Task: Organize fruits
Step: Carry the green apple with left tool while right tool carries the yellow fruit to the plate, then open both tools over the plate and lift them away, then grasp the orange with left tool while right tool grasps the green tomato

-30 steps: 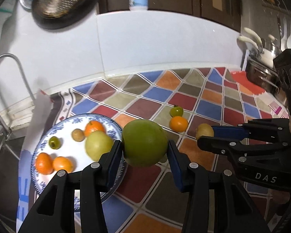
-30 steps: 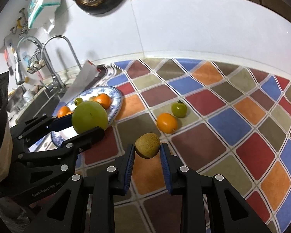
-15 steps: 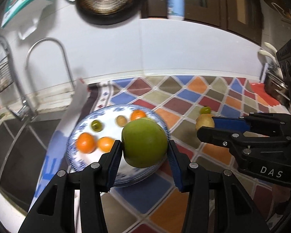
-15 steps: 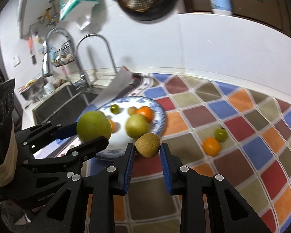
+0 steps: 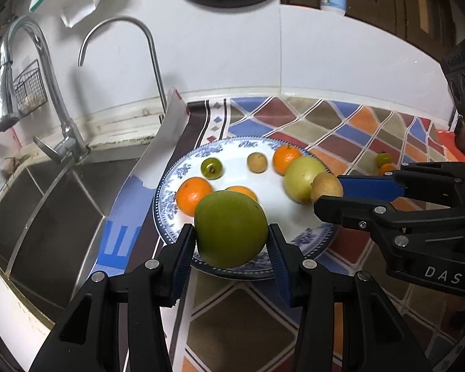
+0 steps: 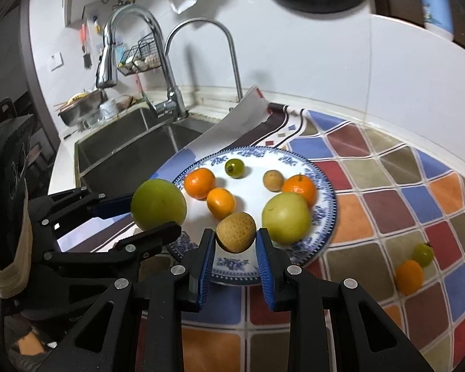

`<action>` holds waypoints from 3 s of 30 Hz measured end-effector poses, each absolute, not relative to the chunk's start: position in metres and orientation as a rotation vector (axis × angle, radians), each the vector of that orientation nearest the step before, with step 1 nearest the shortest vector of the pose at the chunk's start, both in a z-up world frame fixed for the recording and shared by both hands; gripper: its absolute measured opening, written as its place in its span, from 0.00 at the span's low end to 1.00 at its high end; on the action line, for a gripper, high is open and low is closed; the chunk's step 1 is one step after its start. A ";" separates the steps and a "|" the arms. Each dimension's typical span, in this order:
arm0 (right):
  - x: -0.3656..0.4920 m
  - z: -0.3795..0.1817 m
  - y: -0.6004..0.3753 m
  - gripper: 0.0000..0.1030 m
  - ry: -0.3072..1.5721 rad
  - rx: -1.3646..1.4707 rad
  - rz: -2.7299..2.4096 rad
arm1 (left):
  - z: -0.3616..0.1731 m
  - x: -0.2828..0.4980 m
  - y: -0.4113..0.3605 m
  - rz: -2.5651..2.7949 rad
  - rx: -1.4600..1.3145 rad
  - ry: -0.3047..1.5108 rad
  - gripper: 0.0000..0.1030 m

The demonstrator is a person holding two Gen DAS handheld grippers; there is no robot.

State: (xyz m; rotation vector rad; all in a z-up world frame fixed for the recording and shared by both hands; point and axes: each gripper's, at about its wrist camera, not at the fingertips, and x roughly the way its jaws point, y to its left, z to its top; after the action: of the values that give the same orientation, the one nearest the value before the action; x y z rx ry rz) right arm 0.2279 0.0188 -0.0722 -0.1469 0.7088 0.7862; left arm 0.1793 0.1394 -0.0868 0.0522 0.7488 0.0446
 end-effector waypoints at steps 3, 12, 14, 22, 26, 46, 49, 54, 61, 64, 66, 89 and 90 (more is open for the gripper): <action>0.235 -0.079 0.026 0.27 0.726 -0.155 0.789 | -0.092 0.184 0.142 0.048 0.058 0.761 0.45; 0.248 -0.090 0.033 0.28 0.760 -0.153 0.788 | -0.102 0.198 0.146 0.046 0.072 0.791 0.45; 0.249 -0.090 0.033 0.28 0.758 -0.149 0.788 | -0.103 0.200 0.146 0.047 0.071 0.798 0.46; 0.246 -0.079 0.022 0.41 0.722 -0.122 0.744 | -0.080 0.191 0.142 0.095 0.090 0.718 0.57; 0.236 -0.064 0.009 0.41 0.666 -0.121 0.712 | -0.068 0.182 0.134 0.096 0.080 0.683 0.58; 0.218 -0.018 -0.094 0.44 0.531 -0.061 0.507 | -0.019 0.181 0.042 -0.083 0.133 0.496 0.75; 0.223 -0.017 -0.108 0.44 0.529 -0.065 0.478 | -0.020 0.189 0.027 -0.117 0.153 0.492 0.75; 0.235 -0.023 -0.128 0.44 0.549 -0.070 0.448 | -0.027 0.203 0.007 -0.172 0.172 0.505 0.75; 0.258 -0.040 -0.148 0.44 0.597 -0.102 0.432 | -0.046 0.222 -0.018 -0.244 0.196 0.554 0.75; 0.268 -0.046 -0.153 0.44 0.614 -0.121 0.430 | -0.056 0.231 -0.029 -0.276 0.213 0.575 0.74; 0.275 -0.051 -0.154 0.44 0.625 -0.136 0.427 | -0.064 0.237 -0.036 -0.294 0.228 0.596 0.74; 0.306 -0.101 -0.171 0.44 0.762 -0.120 0.401 | -0.116 0.289 -0.063 -0.444 0.212 0.809 0.35; 0.306 -0.102 -0.171 0.44 0.763 -0.119 0.402 | -0.116 0.289 -0.062 -0.445 0.210 0.809 0.35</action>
State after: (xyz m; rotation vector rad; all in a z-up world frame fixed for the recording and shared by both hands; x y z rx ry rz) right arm 0.3065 -0.1708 -0.1017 -0.1193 0.7626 0.4020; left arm 0.2890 -0.0623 -0.1163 0.2101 0.8092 -0.4448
